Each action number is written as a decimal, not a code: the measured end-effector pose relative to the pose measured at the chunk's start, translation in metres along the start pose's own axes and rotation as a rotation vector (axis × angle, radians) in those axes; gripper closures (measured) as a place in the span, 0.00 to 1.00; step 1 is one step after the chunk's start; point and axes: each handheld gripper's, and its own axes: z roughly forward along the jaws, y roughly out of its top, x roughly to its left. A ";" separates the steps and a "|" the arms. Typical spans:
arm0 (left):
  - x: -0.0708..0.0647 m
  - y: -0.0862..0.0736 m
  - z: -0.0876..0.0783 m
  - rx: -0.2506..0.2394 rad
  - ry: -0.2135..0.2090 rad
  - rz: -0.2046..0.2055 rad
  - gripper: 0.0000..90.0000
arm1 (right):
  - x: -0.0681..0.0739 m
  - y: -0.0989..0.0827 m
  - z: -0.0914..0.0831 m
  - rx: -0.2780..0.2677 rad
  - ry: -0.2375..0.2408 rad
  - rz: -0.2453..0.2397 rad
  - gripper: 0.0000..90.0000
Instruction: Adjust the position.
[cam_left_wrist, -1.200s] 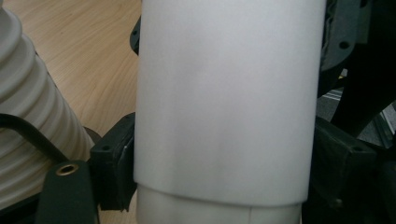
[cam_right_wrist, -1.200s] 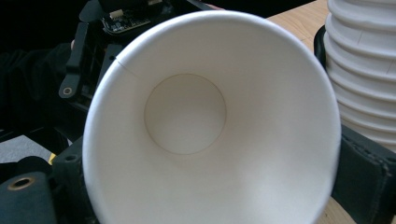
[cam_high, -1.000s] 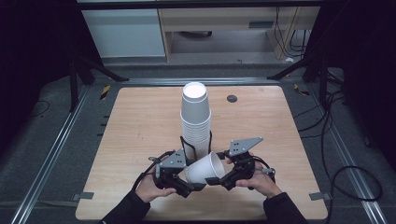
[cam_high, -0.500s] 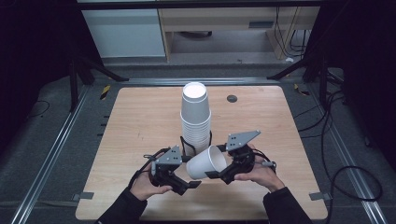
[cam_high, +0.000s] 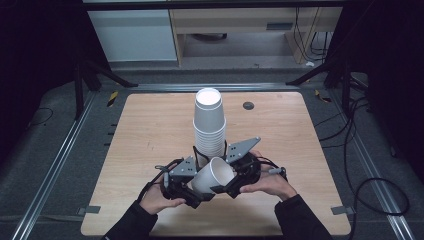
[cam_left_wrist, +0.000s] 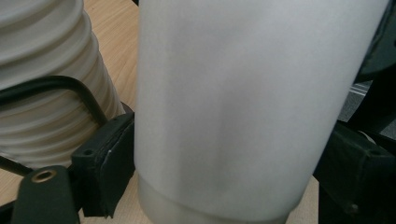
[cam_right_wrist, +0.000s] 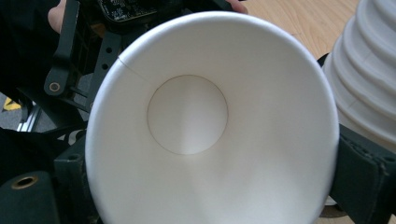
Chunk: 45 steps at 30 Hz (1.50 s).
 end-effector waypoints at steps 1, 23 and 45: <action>0.000 0.000 0.000 0.000 0.000 0.000 0.16 | 0.000 0.000 0.000 0.000 0.000 0.000 0.10; 0.002 -0.004 0.000 0.019 0.002 0.009 0.25 | 0.000 0.000 0.002 -0.030 0.007 0.016 0.03; 0.002 -0.002 -0.001 -0.092 0.045 -0.024 0.24 | -0.001 -0.021 -0.019 -0.159 -0.021 0.115 0.03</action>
